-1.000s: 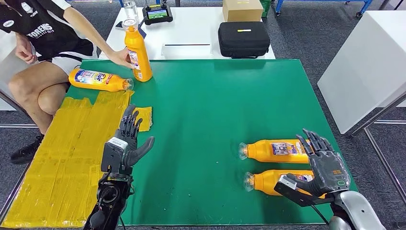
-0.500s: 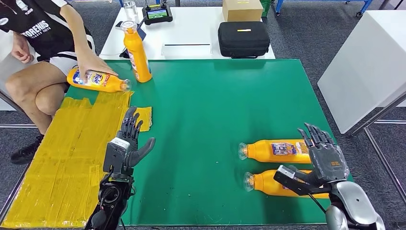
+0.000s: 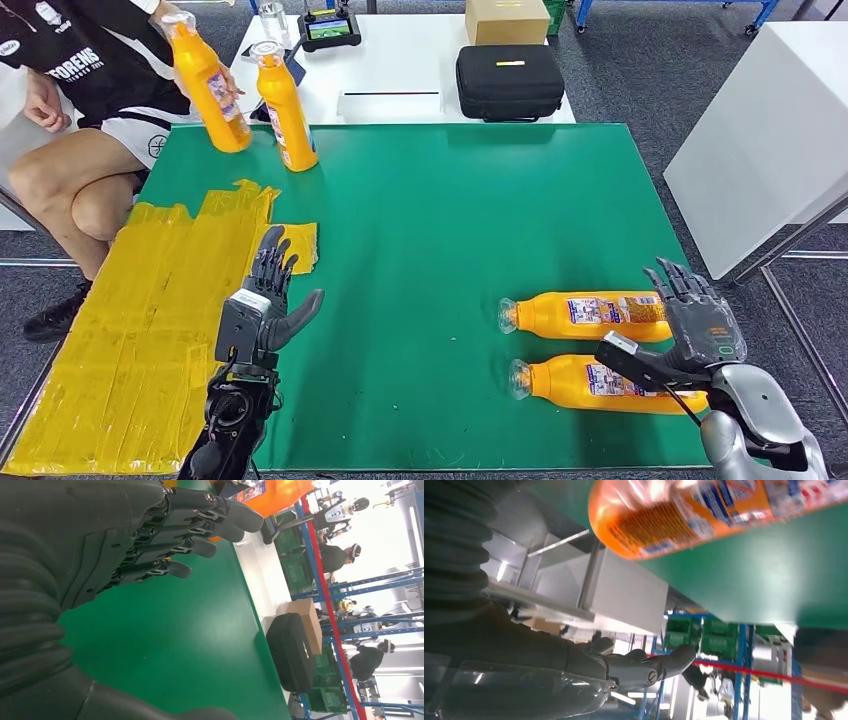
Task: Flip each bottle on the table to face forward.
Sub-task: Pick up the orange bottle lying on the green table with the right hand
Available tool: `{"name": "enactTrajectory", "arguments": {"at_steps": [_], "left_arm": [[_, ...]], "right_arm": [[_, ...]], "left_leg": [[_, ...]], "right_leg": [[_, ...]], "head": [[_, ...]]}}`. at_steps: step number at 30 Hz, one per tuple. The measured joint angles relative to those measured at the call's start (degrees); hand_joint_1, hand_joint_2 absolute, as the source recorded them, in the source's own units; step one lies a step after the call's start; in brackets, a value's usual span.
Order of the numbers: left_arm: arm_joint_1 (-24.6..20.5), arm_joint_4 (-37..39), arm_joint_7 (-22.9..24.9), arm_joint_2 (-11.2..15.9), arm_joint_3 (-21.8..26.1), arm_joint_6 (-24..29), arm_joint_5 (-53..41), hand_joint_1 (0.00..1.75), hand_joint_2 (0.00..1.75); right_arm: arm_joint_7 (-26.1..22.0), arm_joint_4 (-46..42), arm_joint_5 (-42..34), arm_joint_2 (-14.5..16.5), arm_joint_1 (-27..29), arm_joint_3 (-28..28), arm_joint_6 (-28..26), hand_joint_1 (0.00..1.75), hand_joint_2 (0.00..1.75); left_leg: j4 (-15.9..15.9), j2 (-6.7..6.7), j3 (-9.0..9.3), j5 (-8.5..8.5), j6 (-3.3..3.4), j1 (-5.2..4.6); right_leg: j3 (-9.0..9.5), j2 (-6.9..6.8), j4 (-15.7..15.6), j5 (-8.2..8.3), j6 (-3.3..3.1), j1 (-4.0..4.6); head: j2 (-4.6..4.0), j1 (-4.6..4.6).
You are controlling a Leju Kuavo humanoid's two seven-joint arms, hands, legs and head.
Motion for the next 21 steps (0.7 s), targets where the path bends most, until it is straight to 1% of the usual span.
{"name": "enactTrajectory", "arguments": {"at_steps": [8,13,21], "left_arm": [[0.4,0.0,0.0,0.0,0.1,-0.1,0.0,0.0,1.75],[0.4,0.3,0.0,0.1,0.1,0.0,0.0,0.0,1.75],[0.4,0.9,0.1,0.1,0.1,0.5,0.0,0.0,1.75]], "right_arm": [[-1.1,6.4,-0.7,0.3,-2.4,-0.1,-1.1,0.0,1.75],[-1.8,10.1,0.6,1.7,-4.3,0.5,-3.0,0.0,1.75],[-2.1,13.0,1.8,3.5,-5.6,2.2,-4.0,0.0,1.75]], "left_leg": [[0.0,0.01,0.01,0.0,0.0,0.0],[0.0,0.0,0.01,0.01,0.0,0.0],[0.0,0.01,-0.02,0.01,0.01,0.01]], "right_leg": [[0.01,0.0,0.0,0.0,0.0,0.01],[0.01,0.0,0.0,0.0,0.0,0.0],[0.0,0.01,0.0,0.0,0.0,0.0]], "head": [[0.0,0.01],[0.0,0.01],[0.0,0.01]]}}
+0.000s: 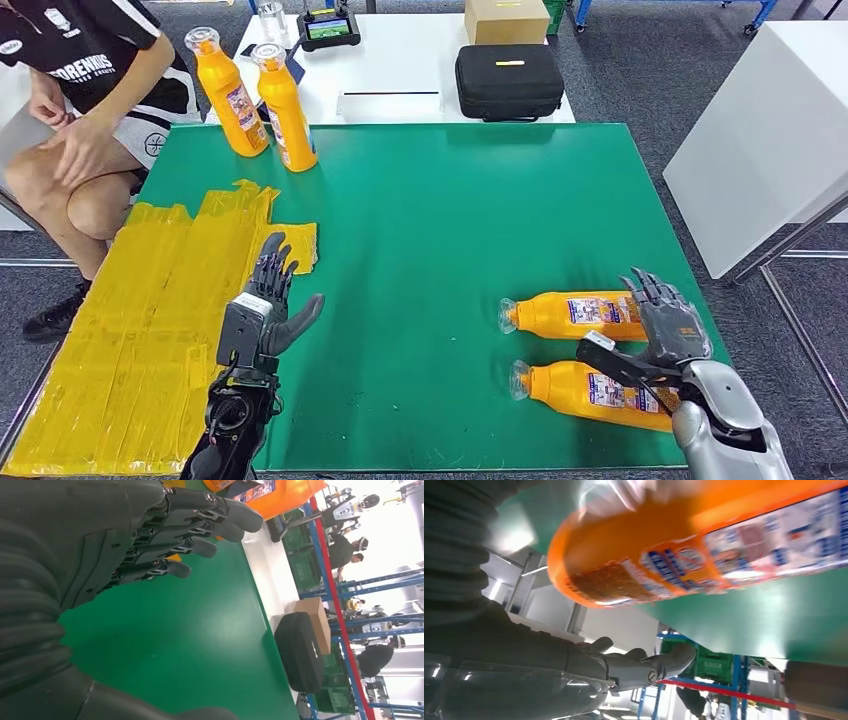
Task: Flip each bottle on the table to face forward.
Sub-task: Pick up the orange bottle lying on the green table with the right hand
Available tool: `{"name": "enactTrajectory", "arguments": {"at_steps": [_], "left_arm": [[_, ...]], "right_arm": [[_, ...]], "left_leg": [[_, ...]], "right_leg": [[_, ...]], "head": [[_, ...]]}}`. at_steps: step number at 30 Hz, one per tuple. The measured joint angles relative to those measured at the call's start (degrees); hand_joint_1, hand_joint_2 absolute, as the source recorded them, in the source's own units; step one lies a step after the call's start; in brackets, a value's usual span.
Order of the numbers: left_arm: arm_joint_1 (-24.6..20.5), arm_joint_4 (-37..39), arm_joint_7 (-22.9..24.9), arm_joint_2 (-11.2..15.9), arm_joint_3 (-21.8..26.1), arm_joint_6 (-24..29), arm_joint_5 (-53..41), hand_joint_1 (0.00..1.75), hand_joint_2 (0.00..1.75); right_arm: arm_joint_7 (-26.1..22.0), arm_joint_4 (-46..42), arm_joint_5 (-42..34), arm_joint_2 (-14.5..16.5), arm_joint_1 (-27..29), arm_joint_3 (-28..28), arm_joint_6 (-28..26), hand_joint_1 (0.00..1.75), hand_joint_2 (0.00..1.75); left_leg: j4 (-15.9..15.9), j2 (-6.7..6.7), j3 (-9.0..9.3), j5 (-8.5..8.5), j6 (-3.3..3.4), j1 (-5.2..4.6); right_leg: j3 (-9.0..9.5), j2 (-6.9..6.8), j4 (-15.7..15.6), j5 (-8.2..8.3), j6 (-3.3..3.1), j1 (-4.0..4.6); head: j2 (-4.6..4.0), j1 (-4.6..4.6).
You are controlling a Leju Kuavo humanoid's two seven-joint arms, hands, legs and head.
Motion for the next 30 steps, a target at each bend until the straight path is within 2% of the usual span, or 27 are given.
{"name": "enactTrajectory", "arguments": {"at_steps": [9,19,27,28,30], "left_arm": [[0.7,0.9,0.0,0.3,0.0,1.7,0.2,0.0,1.75],[1.0,1.1,1.0,0.3,-0.3,0.9,1.9,0.0,1.75],[1.4,0.1,2.5,0.4,-0.7,0.4,2.3,0.0,1.75],[1.6,0.0,2.5,0.4,-0.7,0.5,2.3,0.0,1.75],[1.9,-0.2,2.7,0.5,-0.6,0.6,2.3,0.0,1.75]], "right_arm": [[0.6,5.8,1.3,2.6,-3.3,4.4,-1.9,0.0,1.75],[4.4,12.9,4.4,3.6,-7.4,6.7,1.2,0.0,1.75],[11.5,19.3,8.8,4.3,-12.7,9.6,3.5,0.0,1.75],[12.0,20.0,9.1,4.4,-13.1,9.7,3.4,0.21,1.75],[12.9,21.1,9.8,4.6,-13.8,10.2,3.3,0.98,1.75]], "left_leg": [[0.0,-0.03,0.02,0.02,0.0,0.0],[0.0,0.01,0.09,0.02,0.01,0.0],[0.0,0.08,0.65,-0.05,0.04,0.0],[0.0,0.08,0.69,-0.06,0.05,-0.01],[0.0,0.09,0.79,-0.06,0.06,-0.01]], "right_leg": [[0.01,-0.01,0.0,0.0,0.0,0.0],[0.05,0.0,0.0,0.0,0.0,0.0],[0.63,0.06,0.0,-0.02,0.02,0.02],[0.7,0.05,-0.1,-0.02,0.03,0.02],[0.82,0.06,-0.1,-0.02,0.03,0.02]], "head": [[0.0,-0.01],[0.0,0.01],[0.0,0.0],[0.0,0.01],[0.0,0.01]]}}
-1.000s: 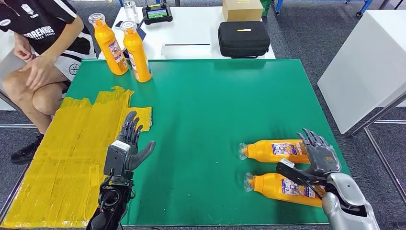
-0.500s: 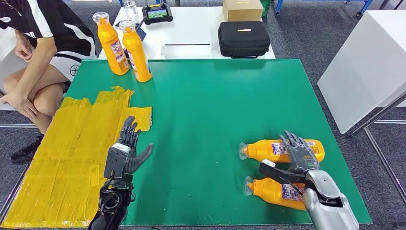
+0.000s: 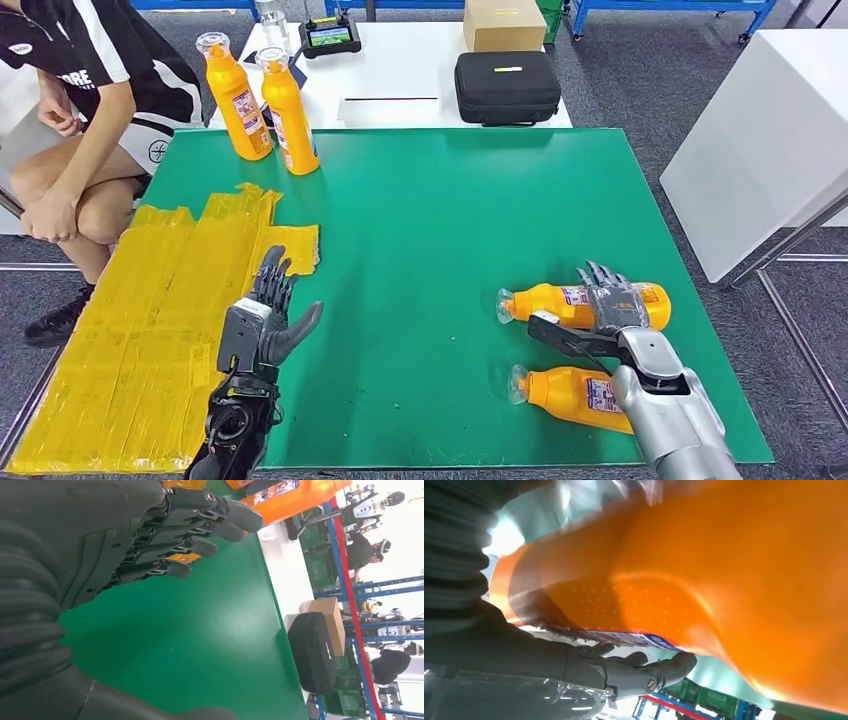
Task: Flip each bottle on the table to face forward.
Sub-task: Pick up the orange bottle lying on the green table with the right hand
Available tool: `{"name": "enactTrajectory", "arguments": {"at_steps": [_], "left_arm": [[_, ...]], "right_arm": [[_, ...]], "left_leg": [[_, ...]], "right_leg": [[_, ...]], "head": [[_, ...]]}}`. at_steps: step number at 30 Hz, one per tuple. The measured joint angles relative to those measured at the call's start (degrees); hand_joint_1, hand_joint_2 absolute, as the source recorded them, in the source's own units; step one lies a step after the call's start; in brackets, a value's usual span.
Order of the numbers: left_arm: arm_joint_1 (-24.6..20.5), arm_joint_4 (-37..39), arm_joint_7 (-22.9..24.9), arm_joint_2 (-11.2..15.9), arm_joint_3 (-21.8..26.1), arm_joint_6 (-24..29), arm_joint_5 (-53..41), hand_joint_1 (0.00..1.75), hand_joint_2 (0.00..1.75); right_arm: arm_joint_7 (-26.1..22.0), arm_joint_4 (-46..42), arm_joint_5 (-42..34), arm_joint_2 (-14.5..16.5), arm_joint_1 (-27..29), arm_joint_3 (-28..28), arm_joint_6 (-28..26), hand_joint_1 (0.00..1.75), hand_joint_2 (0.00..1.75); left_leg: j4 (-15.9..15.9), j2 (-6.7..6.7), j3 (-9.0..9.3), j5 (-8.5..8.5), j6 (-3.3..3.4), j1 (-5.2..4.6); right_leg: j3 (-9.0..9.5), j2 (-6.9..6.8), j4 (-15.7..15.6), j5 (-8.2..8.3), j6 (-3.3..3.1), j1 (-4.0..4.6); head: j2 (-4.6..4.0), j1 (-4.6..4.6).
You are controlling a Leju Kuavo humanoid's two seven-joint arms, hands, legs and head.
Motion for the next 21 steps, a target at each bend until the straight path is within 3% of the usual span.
{"name": "enactTrajectory", "arguments": {"at_steps": [1,2,3,14,21], "left_arm": [[0.1,-0.1,0.0,0.0,0.0,0.0,0.0,0.0,1.75],[0.2,-0.2,0.1,0.0,0.0,-0.1,-0.1,0.0,1.75],[0.2,-0.2,0.1,0.0,0.0,-0.2,-0.2,0.0,1.75],[0.2,-0.2,0.2,0.0,0.1,-0.9,-0.8,0.0,1.75],[0.2,-0.2,0.1,0.0,0.1,-1.4,-1.1,0.0,1.75]], "right_arm": [[0.4,0.5,0.3,0.1,-0.3,0.2,-0.1,1.4,1.75],[0.7,0.9,0.6,0.1,-0.4,0.3,-0.3,1.63,1.75],[0.9,1.3,1.0,0.2,-0.5,0.4,-0.6,1.68,1.75],[1.8,2.7,2.5,0.3,-1.1,0.6,-1.8,1.75,1.75],[2.4,1.8,4.2,0.6,0.3,0.3,-6.2,1.75,1.75]], "left_leg": [[0.0,0.0,0.06,0.0,0.01,0.0],[0.0,-0.01,0.11,0.01,0.02,-0.01],[0.0,-0.02,0.14,0.04,0.06,-0.03],[0.0,-0.08,0.14,0.17,0.22,-0.1],[0.0,-0.09,-0.03,0.15,0.23,-0.09]], "right_leg": [[0.05,0.0,0.0,0.01,0.01,0.0],[0.1,0.0,0.0,0.02,0.02,0.0],[0.14,-0.01,0.0,0.03,0.04,0.0],[0.14,-0.04,0.0,0.15,0.21,-0.02],[-0.01,-0.05,-0.1,0.14,0.21,-0.02]], "head": [[0.0,0.01],[0.0,0.01],[0.0,0.02],[0.0,0.0],[0.0,0.0]]}}
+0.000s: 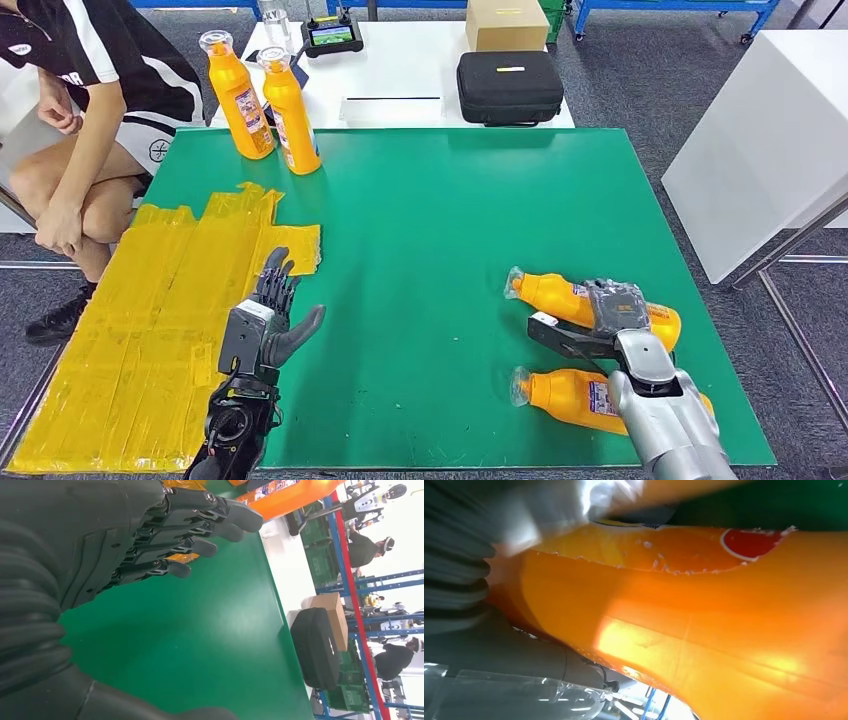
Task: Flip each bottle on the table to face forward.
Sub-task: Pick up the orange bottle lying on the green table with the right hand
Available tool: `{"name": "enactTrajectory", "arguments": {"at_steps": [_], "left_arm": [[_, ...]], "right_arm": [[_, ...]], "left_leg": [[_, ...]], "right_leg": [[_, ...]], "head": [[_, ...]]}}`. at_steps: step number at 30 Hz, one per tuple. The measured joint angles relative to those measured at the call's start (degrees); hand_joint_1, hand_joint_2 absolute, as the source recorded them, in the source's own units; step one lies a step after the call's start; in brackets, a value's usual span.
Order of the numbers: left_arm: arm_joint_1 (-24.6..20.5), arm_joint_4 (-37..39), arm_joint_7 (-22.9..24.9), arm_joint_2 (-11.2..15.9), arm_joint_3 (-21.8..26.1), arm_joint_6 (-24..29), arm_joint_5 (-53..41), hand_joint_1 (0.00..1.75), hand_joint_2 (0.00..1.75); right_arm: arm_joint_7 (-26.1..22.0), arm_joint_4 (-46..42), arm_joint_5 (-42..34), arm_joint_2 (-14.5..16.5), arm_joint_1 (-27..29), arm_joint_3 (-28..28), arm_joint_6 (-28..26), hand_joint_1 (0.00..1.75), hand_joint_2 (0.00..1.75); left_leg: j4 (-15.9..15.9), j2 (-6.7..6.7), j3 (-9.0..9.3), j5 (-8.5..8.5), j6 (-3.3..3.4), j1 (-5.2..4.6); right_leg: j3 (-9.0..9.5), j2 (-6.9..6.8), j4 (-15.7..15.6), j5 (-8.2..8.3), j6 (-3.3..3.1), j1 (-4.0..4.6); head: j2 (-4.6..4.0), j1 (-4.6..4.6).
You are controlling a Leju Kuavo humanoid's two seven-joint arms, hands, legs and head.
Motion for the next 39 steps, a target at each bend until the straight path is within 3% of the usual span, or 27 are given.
{"name": "enactTrajectory", "arguments": {"at_steps": [4,8,13,17,20,25,29,32,39], "left_arm": [[0.4,-0.6,-0.4,0.0,-0.2,-0.6,0.0,0.0,1.75],[0.7,-2.0,-0.8,-0.3,-1.5,-2.5,0.1,0.0,1.75],[0.7,-3.5,-0.4,-0.8,-3.1,-3.4,0.2,0.0,1.75],[0.6,-4.6,-0.5,-0.8,-4.3,-6.2,1.2,0.0,1.75],[0.5,-6.5,-0.2,-0.8,-6.1,-8.2,1.3,0.0,1.75],[-0.2,-10.2,0.0,-0.3,-10.0,-9.8,1.1,0.0,1.75],[-1.6,-12.9,0.2,0.2,-13.7,-10.3,0.3,0.0,1.75],[-2.6,-14.9,0.2,0.6,-16.4,-10.4,-0.1,0.0,1.75],[-3.8,-17.3,0.5,1.4,-19.4,-10.3,-0.1,0.0,1.75]], "right_arm": [[0.3,-4.3,-0.8,1.1,3.6,-1.4,-6.7,1.75,1.75],[-3.6,-13.4,-8.6,4.3,9.3,-3.9,-16.8,1.75,1.75],[-5.9,-20.7,-12.6,7.0,12.8,-5.2,-19.7,1.75,1.75],[-14.4,-24.6,-23.0,8.9,14.2,-6.5,-23.1,1.75,1.75],[-21.2,-28.6,-29.5,11.7,15.2,-7.7,-23.7,1.75,1.75],[-31.5,-33.8,-32.2,17.4,15.9,-10.1,-23.7,1.75,1.75],[-32.4,-34.4,-37.9,19.7,15.4,-8.3,-23.7,1.75,1.75],[-32.3,-34.4,-42.5,19.7,14.7,-4.1,-23.7,1.75,1.75],[-31.7,-34.3,-45.4,19.5,13.6,2.1,-23.4,1.75,1.75]], "left_leg": [[0.0,-0.03,-0.19,0.0,0.0,0.02],[0.0,-0.03,-0.45,0.01,-0.01,0.04],[0.0,-0.01,-0.57,0.02,-0.02,0.05],[0.0,0.0,-0.64,0.02,-0.02,0.04],[0.0,0.0,-0.65,0.02,-0.02,0.04],[0.0,0.0,-0.71,0.03,-0.02,0.07],[0.0,-0.01,-0.73,0.04,-0.04,0.08],[0.0,0.01,-0.72,0.05,-0.05,0.07],[0.0,-0.01,-0.75,0.05,-0.05,0.07]], "right_leg": [[-0.16,-0.03,0.0,0.0,0.0,0.0],[-0.43,-0.03,0.0,0.0,0.0,0.0],[-0.58,-0.03,0.0,0.0,-0.01,0.0],[-0.65,-0.02,0.0,0.0,-0.01,0.0],[-0.67,-0.02,0.0,0.0,-0.01,0.0],[-0.73,-0.02,0.0,0.0,-0.01,0.0],[-0.72,-0.03,0.0,0.01,-0.01,0.0],[-0.72,-0.02,0.0,0.01,-0.01,0.0],[-0.73,-0.02,0.1,0.01,-0.01,0.0]], "head": [[0.0,-0.01],[0.0,-0.02],[0.0,0.0],[0.0,0.0],[0.0,0.0],[0.0,-0.01],[0.0,0.01],[0.0,0.01],[0.0,0.0]]}}
